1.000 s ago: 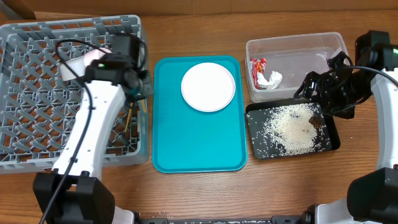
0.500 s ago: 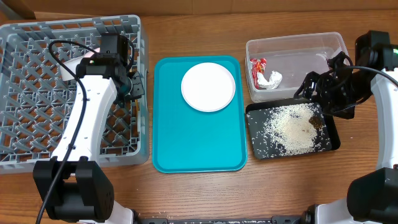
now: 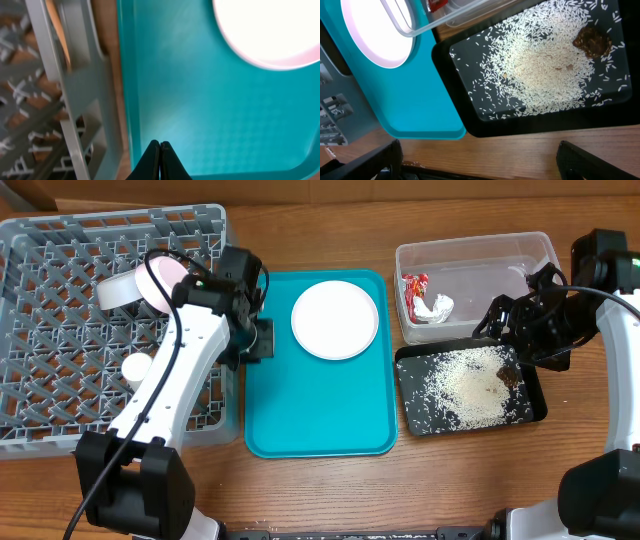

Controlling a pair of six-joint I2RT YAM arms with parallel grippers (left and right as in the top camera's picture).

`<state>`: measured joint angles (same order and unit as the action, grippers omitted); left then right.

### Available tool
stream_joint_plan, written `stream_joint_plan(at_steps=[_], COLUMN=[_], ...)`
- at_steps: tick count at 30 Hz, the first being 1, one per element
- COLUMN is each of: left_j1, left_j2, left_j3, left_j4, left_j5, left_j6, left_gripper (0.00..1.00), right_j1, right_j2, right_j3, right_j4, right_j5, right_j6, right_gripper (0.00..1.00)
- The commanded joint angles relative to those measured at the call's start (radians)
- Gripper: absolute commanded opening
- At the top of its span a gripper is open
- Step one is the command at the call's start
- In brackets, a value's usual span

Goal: Sort waste into correct bins and load items into the dishwasher

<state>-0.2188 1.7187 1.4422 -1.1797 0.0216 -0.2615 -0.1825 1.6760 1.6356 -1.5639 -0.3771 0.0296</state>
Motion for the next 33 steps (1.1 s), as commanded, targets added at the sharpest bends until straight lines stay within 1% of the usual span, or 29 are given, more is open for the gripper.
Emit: stream_joint_plan(at_steps=[1, 4, 7, 12, 14, 18, 20, 29, 33], left_j1=[0.014, 0.031, 0.049, 0.052, 0.053, 0.053, 0.053, 0.053, 0.043], left_j2=[0.015, 0.015, 0.014, 0.014, 0.014, 0.014, 0.013, 0.013, 0.010], left_j3=[-0.099, -0.179, -0.216, -0.212, -0.208, -0.208, -0.208, -0.203, -0.140], left_j4=[-0.013, -0.009, -0.007, 0.003, -0.018, -0.034, -0.051, -0.045, -0.042], left_j5=[-0.032, -0.039, -0.057, -0.064, -0.120, -0.163, -0.190, -0.197, -0.158], left_j6=[-0.035, -0.053, -0.068, -0.067, -0.084, -0.107, -0.146, -0.155, -0.132], left_gripper=[0.04, 0.04, 0.04, 0.04, 0.04, 0.04, 0.04, 0.04, 0.04], right_j1=[0.002, 0.002, 0.002, 0.002, 0.002, 0.002, 0.002, 0.002, 0.002], right_j2=[-0.031, -0.031, -0.031, -0.031, -0.031, -0.031, -0.031, -0.031, -0.031], right_j3=[0.002, 0.002, 0.002, 0.002, 0.002, 0.002, 0.002, 0.002, 0.002], right_j4=[0.002, 0.001, 0.002, -0.003, -0.009, -0.009, -0.009, -0.010, -0.010], right_j5=[0.003, 0.003, 0.002, 0.003, 0.003, 0.003, 0.003, 0.003, 0.003], right_j6=[-0.001, -0.001, -0.001, -0.001, -0.001, -0.001, -0.001, -0.001, -0.001], right_gripper=[1.00, 1.00, 1.00, 1.00, 1.00, 1.00, 1.00, 1.00, 1.00])
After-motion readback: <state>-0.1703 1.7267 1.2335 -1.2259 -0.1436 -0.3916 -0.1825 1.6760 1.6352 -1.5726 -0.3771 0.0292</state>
